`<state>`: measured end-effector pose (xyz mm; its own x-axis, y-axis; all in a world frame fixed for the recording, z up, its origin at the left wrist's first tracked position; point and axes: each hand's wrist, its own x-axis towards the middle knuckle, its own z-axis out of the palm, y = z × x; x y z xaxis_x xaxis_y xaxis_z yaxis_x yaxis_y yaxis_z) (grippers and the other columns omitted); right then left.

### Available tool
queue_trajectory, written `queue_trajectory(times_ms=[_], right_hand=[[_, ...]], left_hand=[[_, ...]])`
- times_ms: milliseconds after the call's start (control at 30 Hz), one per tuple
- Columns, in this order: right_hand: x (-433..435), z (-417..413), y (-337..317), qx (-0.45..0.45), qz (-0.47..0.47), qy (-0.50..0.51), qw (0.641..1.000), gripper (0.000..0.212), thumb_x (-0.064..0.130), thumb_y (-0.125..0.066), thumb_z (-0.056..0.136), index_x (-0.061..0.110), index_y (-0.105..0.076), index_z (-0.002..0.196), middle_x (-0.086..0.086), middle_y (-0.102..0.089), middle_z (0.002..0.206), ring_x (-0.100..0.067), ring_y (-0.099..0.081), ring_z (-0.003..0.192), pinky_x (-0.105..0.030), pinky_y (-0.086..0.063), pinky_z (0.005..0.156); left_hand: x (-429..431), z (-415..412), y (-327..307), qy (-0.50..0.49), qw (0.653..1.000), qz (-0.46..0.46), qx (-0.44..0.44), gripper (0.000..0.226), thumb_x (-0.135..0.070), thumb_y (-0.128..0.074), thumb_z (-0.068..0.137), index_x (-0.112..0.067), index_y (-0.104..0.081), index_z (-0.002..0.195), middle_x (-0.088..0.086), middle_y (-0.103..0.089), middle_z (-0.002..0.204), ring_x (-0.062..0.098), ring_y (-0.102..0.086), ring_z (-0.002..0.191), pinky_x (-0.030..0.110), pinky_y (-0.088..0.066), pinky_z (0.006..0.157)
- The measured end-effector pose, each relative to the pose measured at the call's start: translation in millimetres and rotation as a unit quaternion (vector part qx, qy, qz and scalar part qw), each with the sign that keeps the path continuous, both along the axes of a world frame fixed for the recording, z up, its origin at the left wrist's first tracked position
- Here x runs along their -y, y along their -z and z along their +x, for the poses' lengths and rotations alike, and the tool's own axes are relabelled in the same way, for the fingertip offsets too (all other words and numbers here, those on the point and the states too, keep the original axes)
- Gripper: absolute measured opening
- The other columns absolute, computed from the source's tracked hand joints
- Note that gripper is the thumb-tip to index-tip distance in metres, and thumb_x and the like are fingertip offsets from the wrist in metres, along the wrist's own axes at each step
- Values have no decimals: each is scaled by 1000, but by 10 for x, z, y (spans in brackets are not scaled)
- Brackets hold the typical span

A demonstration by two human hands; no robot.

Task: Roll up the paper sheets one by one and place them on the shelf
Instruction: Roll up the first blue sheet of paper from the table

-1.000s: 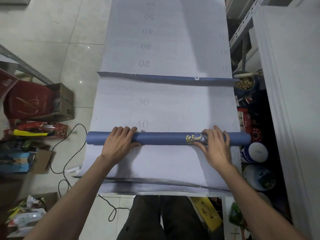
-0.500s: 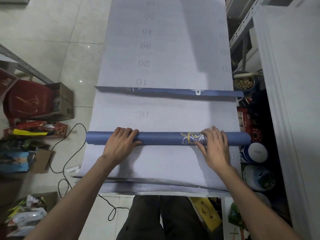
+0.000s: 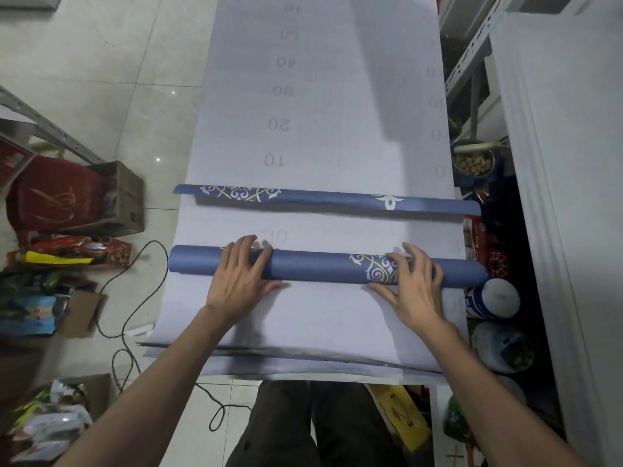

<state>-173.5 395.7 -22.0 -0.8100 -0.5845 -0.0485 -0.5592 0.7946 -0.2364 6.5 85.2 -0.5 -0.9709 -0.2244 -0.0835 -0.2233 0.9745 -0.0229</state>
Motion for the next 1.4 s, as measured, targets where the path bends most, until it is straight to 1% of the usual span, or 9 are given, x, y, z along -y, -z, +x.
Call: queue_trajectory(times_ms=[200, 367, 467, 667, 867, 1000, 1133, 1267, 1400], right_hand=[[-31, -75, -5, -4, 12, -4, 1000, 63, 71, -50, 84, 26, -58, 127, -2, -57, 117, -27, -50, 115, -47, -29, 103], [-60, -9, 22, -3, -30, 3, 1000, 59, 63, -62, 85, 19, -59, 125, -10, -49, 137, -31, -44, 128, -46, -27, 103], [-3, 23, -10, -10, -10, 16, 1000, 69, 63, -77, 70, 19, -64, 122, -9, -53, 123, -30, -46, 115, -48, -32, 98], [7, -33, -69, -12, -16, 11, 1000, 59, 64, -46, 91, 15, -65, 119, -6, -63, 113, -30, -54, 114, -48, -29, 103], [45, 18, -51, 2, 26, -17, 1000, 77, 63, -77, 71, 12, -60, 127, -16, -51, 125, -36, -46, 119, -52, -28, 102], [33, -28, -53, 16, 9, 4, 1000, 71, 70, -62, 76, 16, -60, 122, -5, -60, 116, -29, -51, 114, -49, -29, 101], [28, -46, -53, 7, 25, -4, 1000, 68, 71, -37, 92, 18, -60, 127, -7, -58, 124, -28, -47, 119, -49, -27, 103], [72, -50, -63, 25, 23, 5, 999, 71, 67, -62, 84, 17, -55, 134, -11, -45, 131, -32, -40, 122, -49, -21, 104], [41, -83, -71, 40, 21, -3, 999, 71, 68, -66, 78, 19, -56, 129, -3, -56, 122, -27, -49, 116, -47, -26, 103]], left_hand=[[68, -66, -68, 17, 1000, 14, 9, 63, -58, -33, 98, -6, -61, 123, 13, -65, 99, 36, -58, 81, 46, -46, 84], [-2, 10, 6, 10, 999, 7, -39, 66, -58, -65, 88, -3, -63, 125, 27, -58, 121, 45, -55, 109, 56, -41, 101], [-32, -54, -17, 5, 1000, 4, -28, 76, -59, -78, 75, -3, -63, 123, 19, -58, 104, 39, -55, 88, 49, -46, 85], [28, -30, -10, 0, 998, 43, -38, 59, -55, -37, 98, -4, -61, 116, 12, -65, 101, 35, -58, 87, 41, -40, 90], [-12, 8, -48, -6, 1000, 23, -1, 82, -75, -49, 82, -4, -62, 122, 18, -57, 111, 38, -54, 95, 48, -43, 88], [18, -33, -102, -30, 999, 44, -7, 72, -69, -41, 86, -6, -62, 113, 11, -61, 98, 35, -55, 85, 43, -42, 85], [-14, -13, -75, -46, 997, 61, -4, 65, -60, -39, 94, -5, -61, 120, 16, -62, 114, 38, -57, 101, 46, -41, 99], [-87, -54, -111, -60, 997, 48, 13, 76, -66, -69, 79, -3, -62, 122, 23, -58, 120, 42, -55, 104, 53, -45, 96], [-26, -102, -133, -49, 997, 61, 10, 67, -62, -62, 84, -4, -62, 115, 15, -63, 105, 37, -58, 91, 47, -45, 89]])
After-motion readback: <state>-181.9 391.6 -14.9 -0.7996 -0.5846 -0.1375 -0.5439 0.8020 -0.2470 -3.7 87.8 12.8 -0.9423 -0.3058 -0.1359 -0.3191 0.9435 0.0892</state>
